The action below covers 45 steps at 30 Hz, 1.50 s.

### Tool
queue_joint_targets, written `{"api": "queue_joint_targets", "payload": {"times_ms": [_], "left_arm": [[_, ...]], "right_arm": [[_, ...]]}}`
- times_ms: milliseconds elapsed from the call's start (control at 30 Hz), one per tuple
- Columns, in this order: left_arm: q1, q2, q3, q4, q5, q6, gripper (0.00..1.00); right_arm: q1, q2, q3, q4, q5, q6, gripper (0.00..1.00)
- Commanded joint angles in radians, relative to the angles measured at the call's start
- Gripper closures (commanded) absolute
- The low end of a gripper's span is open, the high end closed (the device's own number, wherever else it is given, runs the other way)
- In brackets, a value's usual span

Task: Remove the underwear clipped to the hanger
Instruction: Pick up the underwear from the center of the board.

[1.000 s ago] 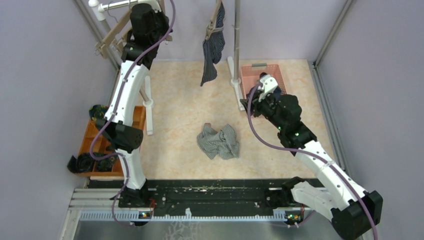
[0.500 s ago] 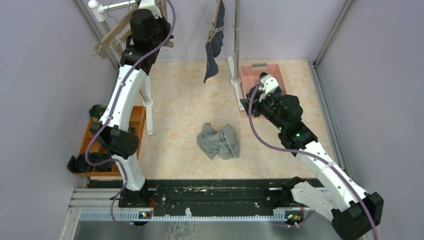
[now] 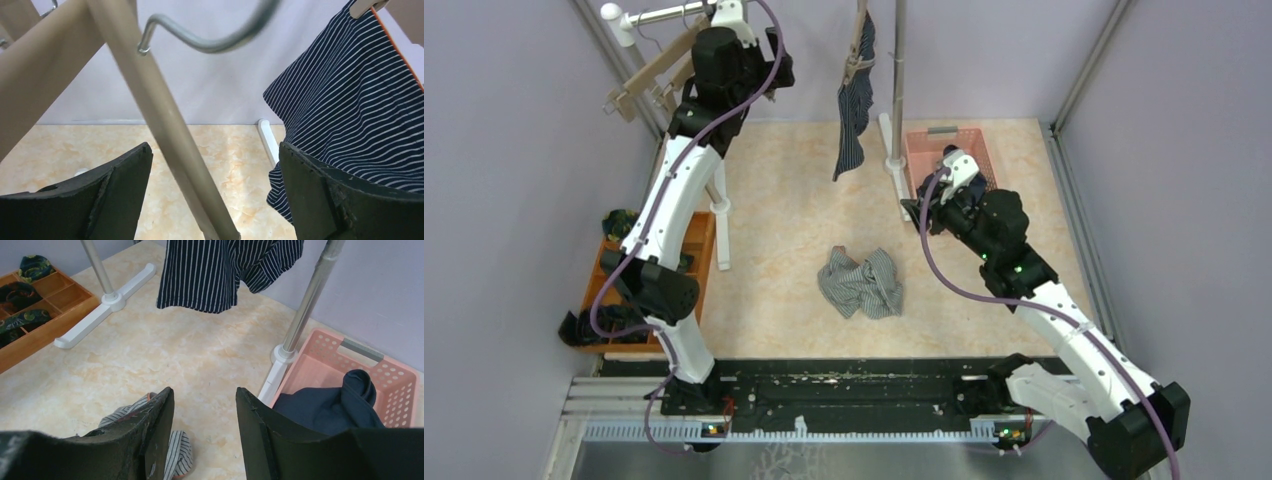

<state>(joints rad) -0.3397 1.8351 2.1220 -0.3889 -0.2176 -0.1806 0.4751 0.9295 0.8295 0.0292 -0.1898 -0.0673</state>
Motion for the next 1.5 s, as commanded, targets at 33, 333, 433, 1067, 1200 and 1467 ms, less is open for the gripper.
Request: {"api": "queue_joint_targets", "payload": {"times_ms": [33, 333, 433, 1067, 1200, 1467], "left_arm": [[-0.021, -0.108, -0.039, 0.067, -0.035, 0.023, 0.01], [-0.072, -0.17, -0.049, 0.057, -0.111, 0.045, 0.01], [-0.077, -0.185, -0.07, 0.057, -0.126, 0.045, 0.01], [-0.191, -0.35, -0.221, 0.037, -0.229, 0.031, 0.01], [-0.236, -0.397, -0.278, 0.022, -0.225, 0.021, 0.0], [-0.368, -0.498, -0.337, 0.015, -0.285, 0.028, 0.01]], "right_arm": [[0.007, 0.01, -0.004, 0.076, -0.032, 0.017, 0.51], [0.006, 0.035, 0.0, 0.083, -0.054, 0.021, 0.51], [0.006, 0.04, -0.001, 0.086, -0.065, 0.025, 0.51], [0.007, 0.167, -0.065, -0.015, -0.136, 0.098, 0.52], [0.011, 0.237, -0.058, -0.061, -0.186, 0.096, 0.52], [0.057, 0.356, -0.02, -0.105, -0.279, 0.102, 0.53]]}}
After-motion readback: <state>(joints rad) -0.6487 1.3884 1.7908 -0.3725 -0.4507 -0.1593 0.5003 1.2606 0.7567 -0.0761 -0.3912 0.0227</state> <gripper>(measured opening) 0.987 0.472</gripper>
